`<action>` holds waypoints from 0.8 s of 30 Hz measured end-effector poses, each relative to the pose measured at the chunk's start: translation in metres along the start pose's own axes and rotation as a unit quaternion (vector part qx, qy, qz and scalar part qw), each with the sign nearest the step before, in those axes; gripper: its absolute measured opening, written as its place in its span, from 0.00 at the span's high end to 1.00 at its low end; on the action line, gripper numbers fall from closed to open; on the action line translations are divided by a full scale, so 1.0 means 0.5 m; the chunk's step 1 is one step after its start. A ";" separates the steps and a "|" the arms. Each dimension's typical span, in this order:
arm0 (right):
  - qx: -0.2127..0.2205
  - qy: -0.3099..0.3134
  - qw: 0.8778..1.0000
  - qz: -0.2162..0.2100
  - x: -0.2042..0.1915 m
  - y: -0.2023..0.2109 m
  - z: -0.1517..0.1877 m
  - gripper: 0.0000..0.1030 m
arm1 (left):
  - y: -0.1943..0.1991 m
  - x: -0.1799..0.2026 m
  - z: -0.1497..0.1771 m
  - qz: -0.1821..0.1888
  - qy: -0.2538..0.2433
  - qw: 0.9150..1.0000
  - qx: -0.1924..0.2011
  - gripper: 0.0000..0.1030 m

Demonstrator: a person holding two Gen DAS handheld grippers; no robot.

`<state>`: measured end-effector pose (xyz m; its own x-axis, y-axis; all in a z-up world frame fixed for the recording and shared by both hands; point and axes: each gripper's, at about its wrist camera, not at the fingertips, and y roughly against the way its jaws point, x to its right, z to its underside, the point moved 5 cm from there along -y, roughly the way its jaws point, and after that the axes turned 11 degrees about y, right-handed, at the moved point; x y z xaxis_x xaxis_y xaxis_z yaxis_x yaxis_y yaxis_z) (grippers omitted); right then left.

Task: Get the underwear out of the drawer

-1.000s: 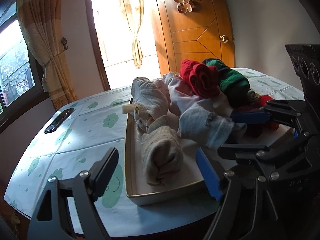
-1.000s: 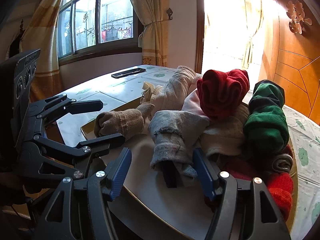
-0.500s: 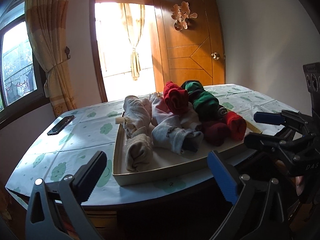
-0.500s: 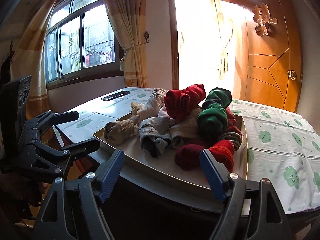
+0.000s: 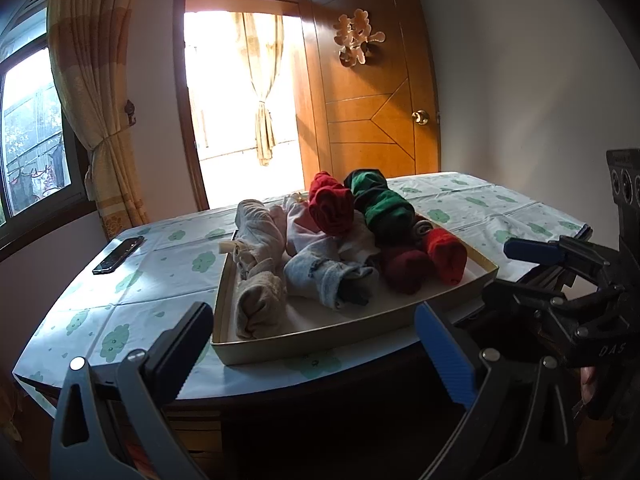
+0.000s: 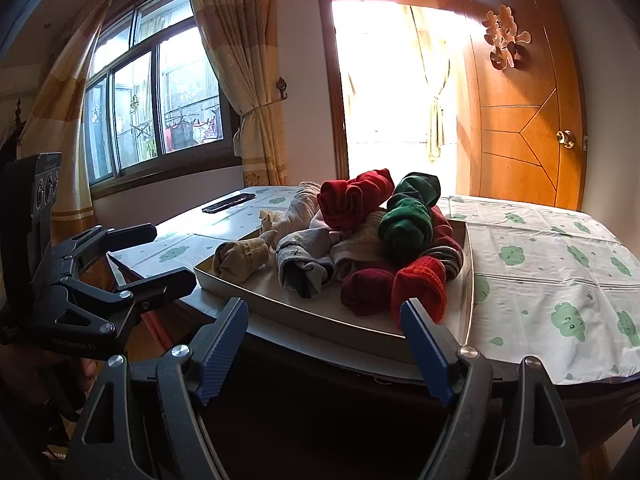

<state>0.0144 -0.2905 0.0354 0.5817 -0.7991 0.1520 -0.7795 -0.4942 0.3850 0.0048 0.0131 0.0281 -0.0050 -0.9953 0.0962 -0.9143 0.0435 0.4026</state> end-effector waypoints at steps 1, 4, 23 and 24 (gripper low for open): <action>0.001 0.000 1.000 0.001 0.001 0.003 -0.001 0.22 | 0.002 0.000 -0.001 -0.001 0.001 1.000 0.000 0.01; 0.008 0.000 1.000 0.003 0.000 0.013 -0.007 0.22 | 0.008 0.001 -0.003 -0.002 0.004 1.000 0.002 0.01; 0.034 0.015 0.999 0.005 -0.018 0.041 -0.033 0.22 | 0.015 -0.006 -0.017 -0.003 0.015 1.000 0.001 0.01; 0.035 0.015 0.999 0.005 -0.018 0.042 -0.033 0.22 | 0.016 -0.004 -0.018 -0.002 0.014 1.000 0.001 0.01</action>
<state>-0.0033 -0.2878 0.0573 0.5800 -0.7936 0.1839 -0.7989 -0.5100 0.3188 0.0010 0.0163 0.0391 0.0107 -0.9927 0.1204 -0.9149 0.0389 0.4017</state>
